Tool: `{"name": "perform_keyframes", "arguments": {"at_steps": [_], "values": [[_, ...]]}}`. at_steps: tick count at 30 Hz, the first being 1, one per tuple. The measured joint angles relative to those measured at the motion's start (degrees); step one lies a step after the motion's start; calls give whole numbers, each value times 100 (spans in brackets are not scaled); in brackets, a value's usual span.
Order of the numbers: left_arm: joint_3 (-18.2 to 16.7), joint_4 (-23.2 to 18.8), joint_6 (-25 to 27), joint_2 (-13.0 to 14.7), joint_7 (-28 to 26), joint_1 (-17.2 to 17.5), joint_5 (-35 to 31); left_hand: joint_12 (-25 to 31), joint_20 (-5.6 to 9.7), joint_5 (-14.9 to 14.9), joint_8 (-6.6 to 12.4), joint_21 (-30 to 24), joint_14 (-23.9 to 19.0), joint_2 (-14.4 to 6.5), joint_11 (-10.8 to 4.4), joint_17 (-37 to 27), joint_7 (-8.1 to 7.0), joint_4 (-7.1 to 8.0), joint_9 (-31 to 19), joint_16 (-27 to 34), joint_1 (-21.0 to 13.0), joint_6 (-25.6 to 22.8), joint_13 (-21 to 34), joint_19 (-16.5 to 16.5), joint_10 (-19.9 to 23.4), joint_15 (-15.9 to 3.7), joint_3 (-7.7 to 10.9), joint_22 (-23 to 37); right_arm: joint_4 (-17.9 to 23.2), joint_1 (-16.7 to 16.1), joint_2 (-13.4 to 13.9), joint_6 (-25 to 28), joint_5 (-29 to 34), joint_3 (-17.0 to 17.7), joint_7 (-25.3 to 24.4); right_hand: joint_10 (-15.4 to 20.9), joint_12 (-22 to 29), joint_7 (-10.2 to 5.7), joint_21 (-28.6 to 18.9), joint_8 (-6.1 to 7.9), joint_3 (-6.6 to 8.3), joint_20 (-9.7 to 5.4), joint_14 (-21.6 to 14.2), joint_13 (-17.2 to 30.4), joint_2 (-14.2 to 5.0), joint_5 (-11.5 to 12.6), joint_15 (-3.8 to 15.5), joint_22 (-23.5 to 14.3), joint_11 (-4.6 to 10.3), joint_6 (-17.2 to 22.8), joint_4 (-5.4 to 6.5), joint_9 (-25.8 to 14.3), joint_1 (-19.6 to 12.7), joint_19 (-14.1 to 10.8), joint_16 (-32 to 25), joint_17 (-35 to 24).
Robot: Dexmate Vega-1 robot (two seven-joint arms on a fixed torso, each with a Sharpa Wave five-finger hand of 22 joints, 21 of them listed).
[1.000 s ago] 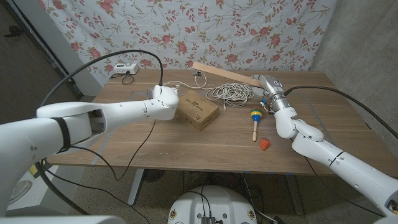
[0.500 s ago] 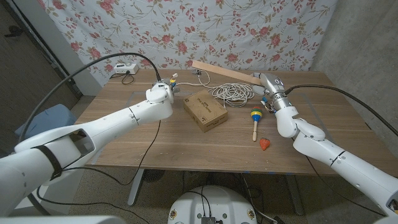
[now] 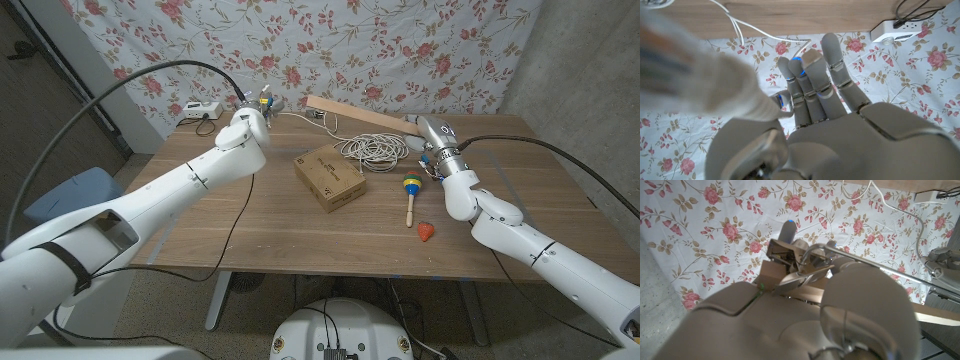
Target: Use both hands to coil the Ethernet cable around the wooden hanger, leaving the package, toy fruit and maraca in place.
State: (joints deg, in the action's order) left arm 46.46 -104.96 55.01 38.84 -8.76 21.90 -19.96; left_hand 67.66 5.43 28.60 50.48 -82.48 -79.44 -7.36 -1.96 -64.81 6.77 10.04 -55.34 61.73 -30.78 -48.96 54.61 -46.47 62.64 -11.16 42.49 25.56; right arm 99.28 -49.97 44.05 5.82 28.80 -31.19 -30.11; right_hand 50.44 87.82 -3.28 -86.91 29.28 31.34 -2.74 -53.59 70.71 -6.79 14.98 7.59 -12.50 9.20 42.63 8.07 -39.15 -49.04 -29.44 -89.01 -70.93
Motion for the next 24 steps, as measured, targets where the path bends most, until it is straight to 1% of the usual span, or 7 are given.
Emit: {"name": "perform_keyframes", "arguments": {"at_steps": [7,9,10,13,18,21,24], "values": [[-296,136,-851,-35,-23,-44,354,0,0,-49,91,-44,-2,-23,2,96,11,0,12,0,108,-7,3,0,5,2,66,-7,-79,105,-51,-32,144,-88,-2,-12,39,-1,0,0,1,-18,30,0,21,0,-30,27,11,-1,1,-2,22,18,0,-5],[-394,195,-1028,-69,-9,-74,445,0,0,-50,105,-73,-10,-51,2,135,11,8,13,0,136,-7,3,0,5,10,88,-7,-113,148,-70,-2,222,-132,22,-12,39,-10,0,0,1,-20,30,0,21,-1,-30,26,11,-10,1,-2,22,20,0,-5],[-407,202,-1028,-73,-9,-79,445,0,0,-50,105,-88,-10,-20,2,158,12,-4,13,0,170,-7,3,0,5,11,99,-12,-113,148,-70,6,239,-132,31,-12,39,-10,0,0,0,-20,30,0,21,-1,-30,26,11,-10,1,-2,22,20,0,-5],[-521,279,-1439,-120,69,-155,650,0,0,-70,160,-88,-11,-43,2,218,12,3,17,-34,189,-7,4,1,5,11,130,-42,-230,282,-134,76,373,-267,126,-12,39,-10,0,-1,0,-20,30,0,21,-1,-30,32,11,-10,0,-2,22,20,0,-5],[-640,322,-1762,-168,209,-297,809,0,0,-117,190,-124,-13,-51,2,301,13,-10,16,-54,241,-7,4,1,5,13,165,-57,-423,456,-229,151,524,-444,242,-42,39,-16,-43,39,-1,8,41,-1,21,-2,-20,52,24,-5,-2,0,23,48,0,-5],[-678,340,-1927,-188,319,-384,900,0,0,-117,210,-144,-21,-29,2,367,14,-22,30,-94,265,-8,4,1,5,21,200,-85,-550,577,-298,199,611,-566,303,-62,71,-30,-43,42,13,8,51,-2,38,-13,-10,52,41,-1,-18,2,39,48,1,-5],[-695,377,-2098,-215,456,-465,992,0,0,-151,220,-164,-21,-59,2,371,14,-45,67,-95,295,-8,4,1,5,22,223,-103,-664,685,-371,236,679,-683,350,-63,77,-35,-43,43,13,8,51,-2,43,-14,-10,54,41,-6,-18,2,45,48,2,-4]]}}
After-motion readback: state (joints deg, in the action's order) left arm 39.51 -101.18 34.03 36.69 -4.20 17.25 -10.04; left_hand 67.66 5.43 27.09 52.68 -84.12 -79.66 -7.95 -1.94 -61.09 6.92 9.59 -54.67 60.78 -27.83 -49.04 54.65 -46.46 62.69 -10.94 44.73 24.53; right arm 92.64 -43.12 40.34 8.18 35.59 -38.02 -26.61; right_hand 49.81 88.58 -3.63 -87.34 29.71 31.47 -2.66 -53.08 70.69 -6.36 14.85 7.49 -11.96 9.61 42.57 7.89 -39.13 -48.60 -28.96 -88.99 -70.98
